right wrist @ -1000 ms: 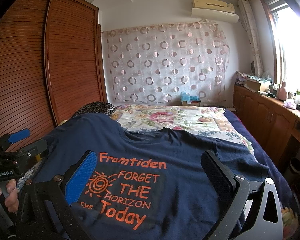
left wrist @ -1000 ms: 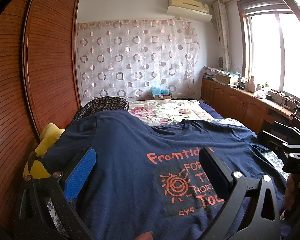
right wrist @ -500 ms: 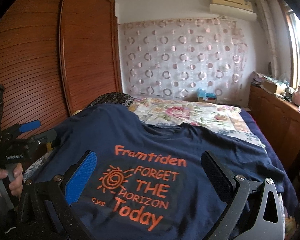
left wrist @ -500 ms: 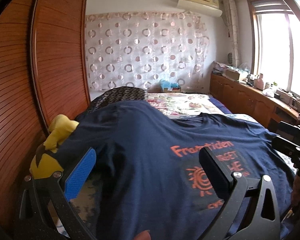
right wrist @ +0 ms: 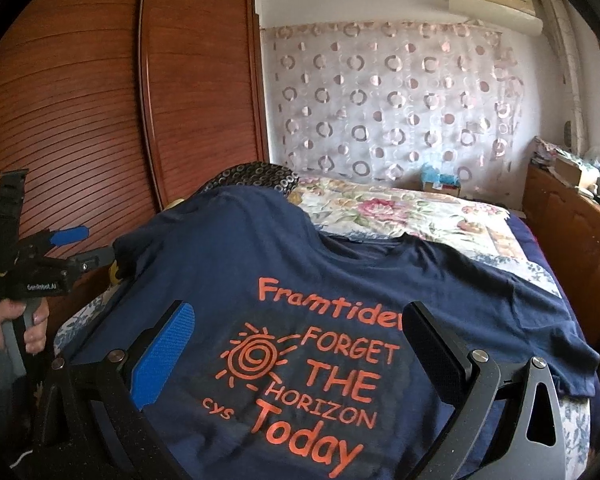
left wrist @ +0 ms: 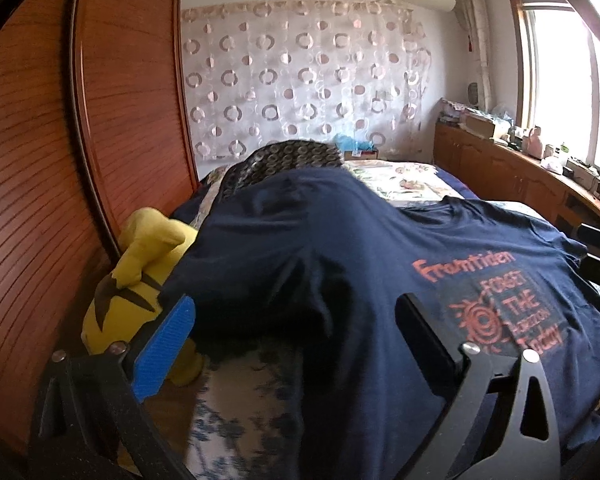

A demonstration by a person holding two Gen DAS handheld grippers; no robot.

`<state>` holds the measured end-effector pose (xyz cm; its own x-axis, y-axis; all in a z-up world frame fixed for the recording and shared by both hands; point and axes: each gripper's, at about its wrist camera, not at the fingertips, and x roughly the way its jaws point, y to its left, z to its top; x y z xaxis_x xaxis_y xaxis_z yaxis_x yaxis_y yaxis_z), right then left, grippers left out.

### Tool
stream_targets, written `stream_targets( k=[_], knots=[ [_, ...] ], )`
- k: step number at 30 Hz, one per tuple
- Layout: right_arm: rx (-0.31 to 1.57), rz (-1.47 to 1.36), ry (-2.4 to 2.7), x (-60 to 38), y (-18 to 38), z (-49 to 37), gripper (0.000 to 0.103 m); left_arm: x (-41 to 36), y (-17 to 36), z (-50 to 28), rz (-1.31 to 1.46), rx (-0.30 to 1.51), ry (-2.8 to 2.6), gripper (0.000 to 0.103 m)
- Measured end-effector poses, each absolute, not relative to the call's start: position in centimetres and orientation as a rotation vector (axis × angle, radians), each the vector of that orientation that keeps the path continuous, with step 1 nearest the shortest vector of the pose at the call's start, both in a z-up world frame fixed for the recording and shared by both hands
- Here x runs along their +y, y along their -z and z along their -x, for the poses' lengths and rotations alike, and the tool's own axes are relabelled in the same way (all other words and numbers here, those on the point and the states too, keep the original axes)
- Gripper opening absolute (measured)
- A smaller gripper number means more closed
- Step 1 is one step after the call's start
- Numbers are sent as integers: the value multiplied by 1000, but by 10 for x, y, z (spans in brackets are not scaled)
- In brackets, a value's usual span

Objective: Fold small clothes
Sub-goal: 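Grasp the navy T-shirt's side edge beside the yellow plush with the left tool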

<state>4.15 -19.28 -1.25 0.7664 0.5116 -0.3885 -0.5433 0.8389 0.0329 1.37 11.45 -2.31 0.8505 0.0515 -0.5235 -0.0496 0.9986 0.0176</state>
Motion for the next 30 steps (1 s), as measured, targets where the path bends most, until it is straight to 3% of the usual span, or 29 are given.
stream_targets(
  k=[7,22,25,28,30],
  knots=[
    [436,105,-604,-185,15,-51,103,166,37,-34,55,609,-79,77],
    [491,151,-670,-180,10,-68,103,215,67,-65,151,709,-54,57],
    [496,148,-672,-180,12,-69,103,214,67,-66,144,709,-54,32],
    [507,145,-671,-180,12,-69,103,214,65,-66,146,708,-46,16],
    [507,144,-671,-178,13,-70,103,212,60,-64,125,693,-52,12]
  ],
)
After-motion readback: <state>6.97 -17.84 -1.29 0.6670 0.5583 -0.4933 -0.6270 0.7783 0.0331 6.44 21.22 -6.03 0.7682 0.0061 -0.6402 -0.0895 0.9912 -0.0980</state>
